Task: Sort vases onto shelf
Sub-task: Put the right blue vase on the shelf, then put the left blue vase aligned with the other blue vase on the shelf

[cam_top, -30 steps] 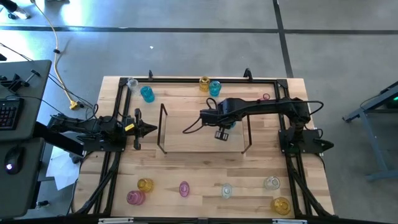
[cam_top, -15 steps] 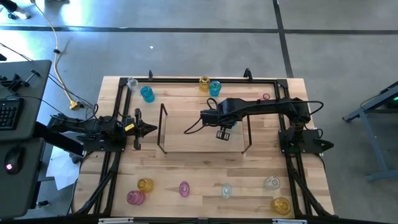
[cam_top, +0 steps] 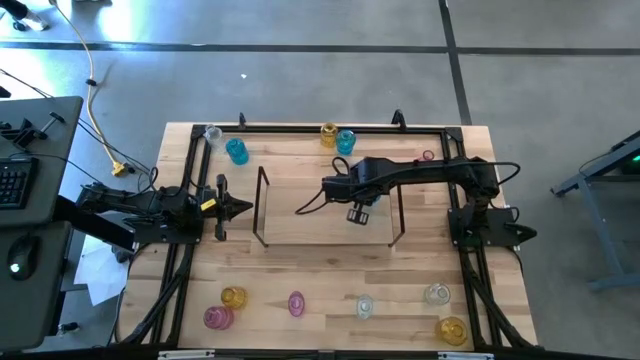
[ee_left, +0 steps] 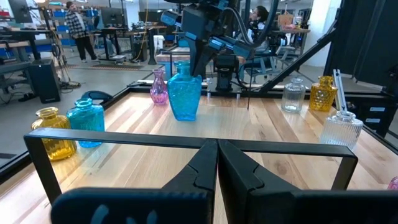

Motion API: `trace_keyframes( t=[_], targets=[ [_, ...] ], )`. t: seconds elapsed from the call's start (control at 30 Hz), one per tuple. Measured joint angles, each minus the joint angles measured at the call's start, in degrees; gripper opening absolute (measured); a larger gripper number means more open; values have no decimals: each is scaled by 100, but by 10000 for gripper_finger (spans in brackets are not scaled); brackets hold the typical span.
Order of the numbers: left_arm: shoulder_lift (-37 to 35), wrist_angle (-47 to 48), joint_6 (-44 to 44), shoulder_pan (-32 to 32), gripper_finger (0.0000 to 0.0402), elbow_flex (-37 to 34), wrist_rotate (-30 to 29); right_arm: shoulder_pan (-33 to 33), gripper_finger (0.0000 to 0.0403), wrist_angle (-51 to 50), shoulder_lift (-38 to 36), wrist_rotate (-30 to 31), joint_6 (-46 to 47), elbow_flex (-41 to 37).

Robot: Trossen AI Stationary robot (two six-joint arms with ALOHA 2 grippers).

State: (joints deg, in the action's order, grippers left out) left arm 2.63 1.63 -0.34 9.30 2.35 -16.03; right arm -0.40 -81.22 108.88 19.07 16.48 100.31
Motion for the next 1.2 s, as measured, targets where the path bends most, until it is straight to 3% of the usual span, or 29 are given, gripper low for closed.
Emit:
trace_keyframes(
  t=[0.4,0.57,0.7,0.87,1.2],
  targets=[
    [0,0,0,1,5,-2,0,182,5,102,-23,-1,-551,519],
    [0,2,-2,2,5,0,0,375,0,1279,-325,-307,-1651,426],
    [0,2,-2,1,5,0,0,324,0,2441,-727,-820,-2210,-62],
    [-1,2,28,2,5,-1,0,249,0,3596,-1462,-858,-2507,-1131],
    [-1,-4,544,2,5,-1,0,-132,0,5947,-3784,-858,-2716,-3519]
  ],
)
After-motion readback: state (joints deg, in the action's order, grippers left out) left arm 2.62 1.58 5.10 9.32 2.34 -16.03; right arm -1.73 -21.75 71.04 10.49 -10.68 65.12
